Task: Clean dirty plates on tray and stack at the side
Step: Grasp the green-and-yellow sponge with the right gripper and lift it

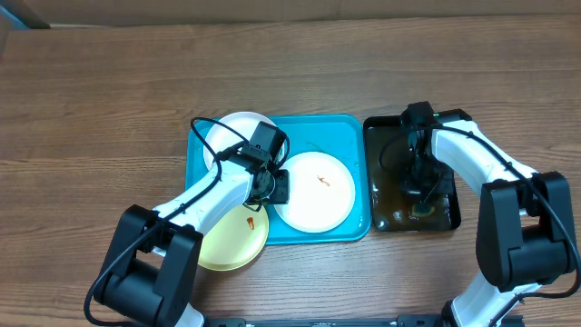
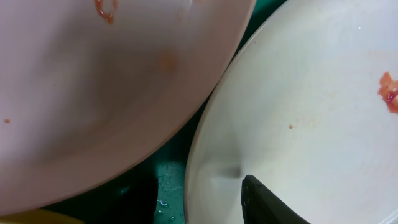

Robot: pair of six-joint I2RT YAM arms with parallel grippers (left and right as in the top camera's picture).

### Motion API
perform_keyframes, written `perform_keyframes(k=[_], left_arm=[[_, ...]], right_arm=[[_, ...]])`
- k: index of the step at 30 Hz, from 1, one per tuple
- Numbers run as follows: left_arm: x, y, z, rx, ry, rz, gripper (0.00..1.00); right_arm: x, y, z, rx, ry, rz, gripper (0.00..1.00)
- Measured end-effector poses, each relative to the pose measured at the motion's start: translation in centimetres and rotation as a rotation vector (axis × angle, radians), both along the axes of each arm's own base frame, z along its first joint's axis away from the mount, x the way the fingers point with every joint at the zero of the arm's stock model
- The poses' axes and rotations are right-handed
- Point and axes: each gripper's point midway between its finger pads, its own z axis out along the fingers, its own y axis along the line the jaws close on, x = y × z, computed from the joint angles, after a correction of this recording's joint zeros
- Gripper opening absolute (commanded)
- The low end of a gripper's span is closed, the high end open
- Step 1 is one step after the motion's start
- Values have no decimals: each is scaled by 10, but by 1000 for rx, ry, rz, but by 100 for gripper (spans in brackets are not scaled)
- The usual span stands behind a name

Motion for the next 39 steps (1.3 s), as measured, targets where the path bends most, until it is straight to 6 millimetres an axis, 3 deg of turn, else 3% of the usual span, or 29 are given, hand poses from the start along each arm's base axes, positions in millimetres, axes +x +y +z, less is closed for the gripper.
perform_keyframes(k=[4, 6, 7, 10, 11, 12, 15, 21, 25, 29, 32, 39], left_arm=[[0, 0, 0, 0, 0, 0, 45], [0, 0, 0, 0, 0, 0, 44], [0, 0, 0, 0, 0, 0, 36], [0, 0, 0, 0, 0, 4, 25], [0, 0, 0, 0, 0, 4, 22], [0, 0, 0, 2, 0, 3, 21], [0, 0, 0, 2, 0, 4, 21], [0, 0, 0, 2, -1, 4, 28], [0, 0, 0, 2, 0, 4, 20], [0, 0, 0, 1, 0, 4, 18], [0, 0, 0, -3, 1, 3, 18], [-1, -1, 0, -8, 4, 2, 19]], right_arm=[[-13, 4, 5, 25, 59, -2, 46], [-11, 4, 6, 24, 54, -5, 62], [-9, 4, 6, 23, 47, -6, 68], [-6, 4, 6, 24, 34, 0, 72], [-5, 4, 5, 25, 29, 1, 71], [-3, 4, 5, 26, 22, 2, 62], [3, 6, 2, 36, -4, 1, 4], [2, 12, -7, 71, -15, -4, 4], [2, 13, -7, 82, -12, 17, 4], [-4, 13, -6, 94, 16, 51, 4], [-15, 13, 5, 98, 78, 59, 4], [20, 21, 49, 111, -28, 17, 4]])
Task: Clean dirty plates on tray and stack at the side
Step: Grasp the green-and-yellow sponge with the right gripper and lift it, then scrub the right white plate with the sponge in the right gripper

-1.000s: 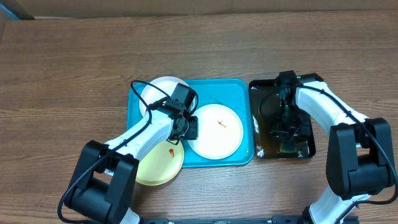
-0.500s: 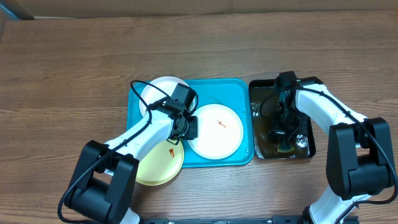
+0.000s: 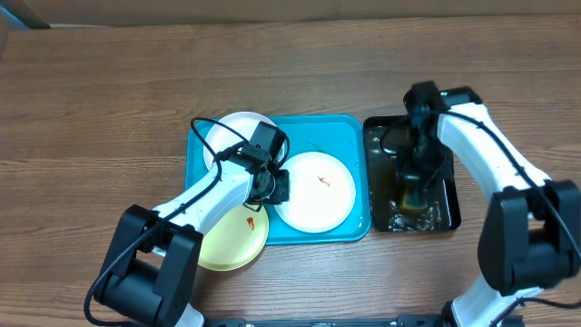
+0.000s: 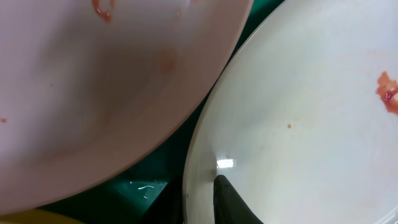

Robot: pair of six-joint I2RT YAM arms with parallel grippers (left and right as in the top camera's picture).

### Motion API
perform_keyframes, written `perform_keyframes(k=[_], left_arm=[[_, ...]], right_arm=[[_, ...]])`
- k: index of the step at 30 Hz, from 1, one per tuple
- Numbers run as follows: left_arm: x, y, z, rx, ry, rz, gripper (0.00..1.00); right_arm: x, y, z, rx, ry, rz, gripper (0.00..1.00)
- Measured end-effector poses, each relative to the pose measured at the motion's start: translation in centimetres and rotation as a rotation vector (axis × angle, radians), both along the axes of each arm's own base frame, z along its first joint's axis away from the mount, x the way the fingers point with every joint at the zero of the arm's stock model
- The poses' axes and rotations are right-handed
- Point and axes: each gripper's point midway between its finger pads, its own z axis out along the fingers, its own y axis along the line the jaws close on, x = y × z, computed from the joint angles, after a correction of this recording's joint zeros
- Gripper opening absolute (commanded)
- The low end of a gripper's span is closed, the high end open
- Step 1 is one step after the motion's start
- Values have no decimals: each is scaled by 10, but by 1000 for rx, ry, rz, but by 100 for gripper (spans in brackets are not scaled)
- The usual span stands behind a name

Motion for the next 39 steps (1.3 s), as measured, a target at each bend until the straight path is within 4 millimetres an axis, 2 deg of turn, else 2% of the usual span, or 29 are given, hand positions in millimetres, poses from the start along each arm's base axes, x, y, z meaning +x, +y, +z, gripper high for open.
perform_keyframes(k=[3, 12, 16, 19, 21, 27, 29, 32, 36, 39], left_arm=[[0, 0, 0, -1, 0, 0, 19], [0, 0, 0, -1, 0, 0, 19], [0, 0, 0, -1, 0, 0, 15], [0, 0, 0, -2, 0, 0, 9], [0, 0, 0, -2, -1, 0, 4], [0, -2, 0, -9, 1, -2, 4], [0, -2, 0, -9, 1, -2, 4], [0, -2, 0, -9, 1, -2, 4], [0, -2, 0, -9, 0, -2, 4], [0, -2, 0, -9, 1, -2, 4]], right_arm=[[2, 0, 8, 4, -31, -12, 4], [10, 2, 8, 9, -61, -12, 4], [17, 6, 20, 13, -88, 1, 4], [29, 23, 31, 16, -157, 60, 4], [33, 42, 38, 10, -207, 126, 4], [36, 102, 43, 3, -327, 325, 4], [36, 116, 44, 4, -355, 375, 4], [35, 131, 43, 4, -374, 429, 4], [46, 148, 30, 11, -419, 465, 4], [46, 149, 16, 6, -416, 474, 4]])
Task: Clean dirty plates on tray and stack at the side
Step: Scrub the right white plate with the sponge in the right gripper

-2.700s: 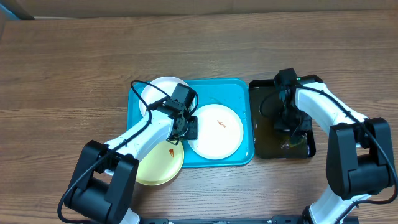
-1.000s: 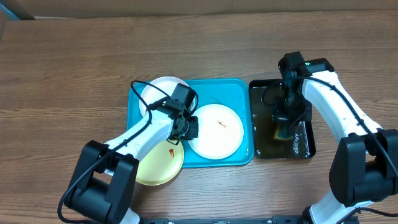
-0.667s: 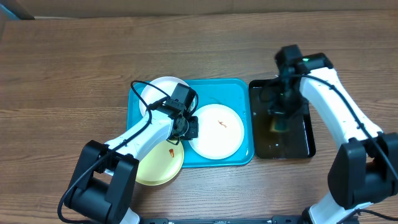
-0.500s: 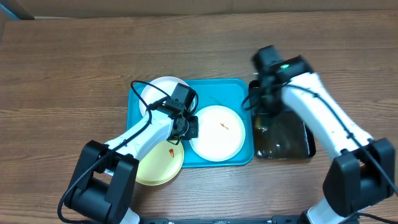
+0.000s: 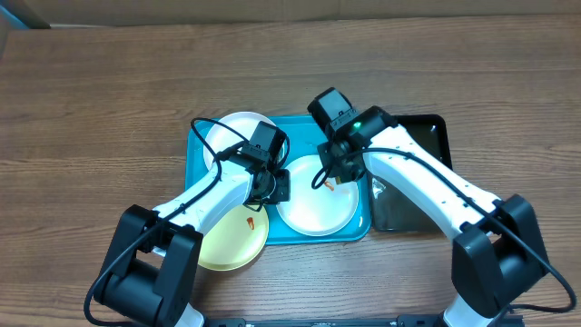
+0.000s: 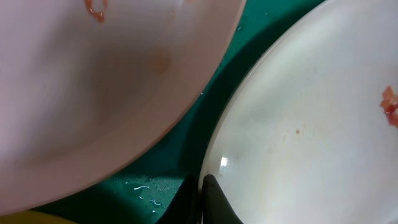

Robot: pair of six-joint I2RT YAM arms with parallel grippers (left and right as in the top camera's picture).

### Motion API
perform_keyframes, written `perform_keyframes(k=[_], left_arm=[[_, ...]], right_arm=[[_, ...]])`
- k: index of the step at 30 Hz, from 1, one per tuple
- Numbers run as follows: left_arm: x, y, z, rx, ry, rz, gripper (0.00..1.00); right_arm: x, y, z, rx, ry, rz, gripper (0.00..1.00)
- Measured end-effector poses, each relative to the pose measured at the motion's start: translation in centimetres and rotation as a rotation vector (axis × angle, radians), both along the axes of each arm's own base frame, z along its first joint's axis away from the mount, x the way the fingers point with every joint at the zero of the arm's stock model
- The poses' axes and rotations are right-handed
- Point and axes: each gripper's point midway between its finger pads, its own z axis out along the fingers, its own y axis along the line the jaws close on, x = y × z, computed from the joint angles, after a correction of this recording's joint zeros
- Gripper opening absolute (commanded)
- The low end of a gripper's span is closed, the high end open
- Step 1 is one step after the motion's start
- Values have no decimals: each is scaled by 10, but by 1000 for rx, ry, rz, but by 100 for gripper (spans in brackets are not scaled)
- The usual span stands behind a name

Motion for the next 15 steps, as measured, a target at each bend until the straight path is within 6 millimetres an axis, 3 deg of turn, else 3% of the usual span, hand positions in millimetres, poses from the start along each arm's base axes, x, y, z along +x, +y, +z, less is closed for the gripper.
perform_keyframes(k=[7, 15], left_arm=[[0, 0, 0, 0, 0, 0, 4], [0, -1, 0, -3, 1, -1, 4]], right_arm=[[-3, 0, -41, 0, -9, 38, 4], [-3, 12, -69, 79, -55, 117, 5]])
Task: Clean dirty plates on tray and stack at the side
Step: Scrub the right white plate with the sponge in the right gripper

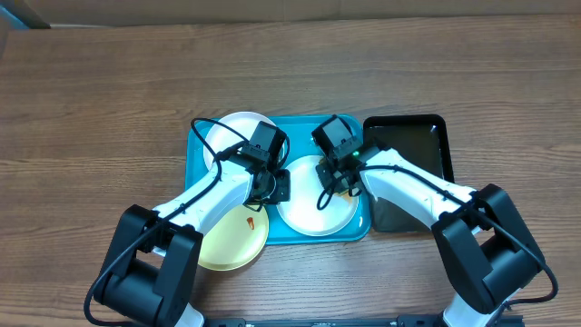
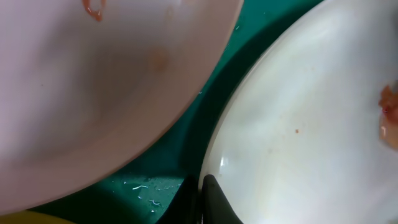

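A white plate (image 1: 309, 211) lies in the middle of the blue tray (image 1: 309, 121); in the left wrist view this plate (image 2: 298, 93) fills the right side. My left gripper (image 1: 274, 188) is shut on its left rim, one black finger (image 2: 214, 199) on top of the rim. My right gripper (image 1: 338, 174) is down over the plate's upper part, shut on a yellowish sponge (image 2: 388, 121) that blurs over the red stain. A pinkish-white plate (image 2: 93, 93) with a small red smear sits at the tray's back left.
A yellow plate (image 1: 227, 241) with an orange smear lies at the tray's front left corner, partly off it. A black tray (image 1: 413, 136) of dark water stands right of the blue tray. Water drops dot the blue tray floor between the plates.
My right gripper with the sponge has come down a little onto the white plate, and the sponge now covers the red stain. The left gripper still pinches the rim.
My right gripper was down in the black water tray on the sponge, then higher over that tray. Later it was above the white plate, and now rests on it. All along my left gripper held the white plate's rim, the plate shifting slightly.
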Robot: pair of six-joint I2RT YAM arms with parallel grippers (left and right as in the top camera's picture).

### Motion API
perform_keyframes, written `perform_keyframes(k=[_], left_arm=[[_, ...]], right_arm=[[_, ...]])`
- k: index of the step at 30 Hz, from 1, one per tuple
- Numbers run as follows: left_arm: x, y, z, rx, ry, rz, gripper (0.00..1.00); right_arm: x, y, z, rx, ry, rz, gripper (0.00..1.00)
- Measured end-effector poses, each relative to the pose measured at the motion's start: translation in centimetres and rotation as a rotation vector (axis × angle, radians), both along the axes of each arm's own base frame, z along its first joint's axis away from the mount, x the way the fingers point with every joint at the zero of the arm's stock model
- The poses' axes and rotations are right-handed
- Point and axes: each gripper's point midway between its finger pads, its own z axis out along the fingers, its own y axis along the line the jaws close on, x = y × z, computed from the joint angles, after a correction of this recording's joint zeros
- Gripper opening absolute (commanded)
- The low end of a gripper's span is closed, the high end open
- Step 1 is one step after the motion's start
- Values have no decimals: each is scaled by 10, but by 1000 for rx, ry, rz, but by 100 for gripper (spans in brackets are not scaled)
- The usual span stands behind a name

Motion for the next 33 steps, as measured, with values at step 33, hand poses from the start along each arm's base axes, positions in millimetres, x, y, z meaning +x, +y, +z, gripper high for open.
perform_keyframes(k=[33], left_arm=[[-1, 1, 0, 5, 3, 1, 4]], right_arm=[[-55, 32, -5, 231, 209, 240, 4]])
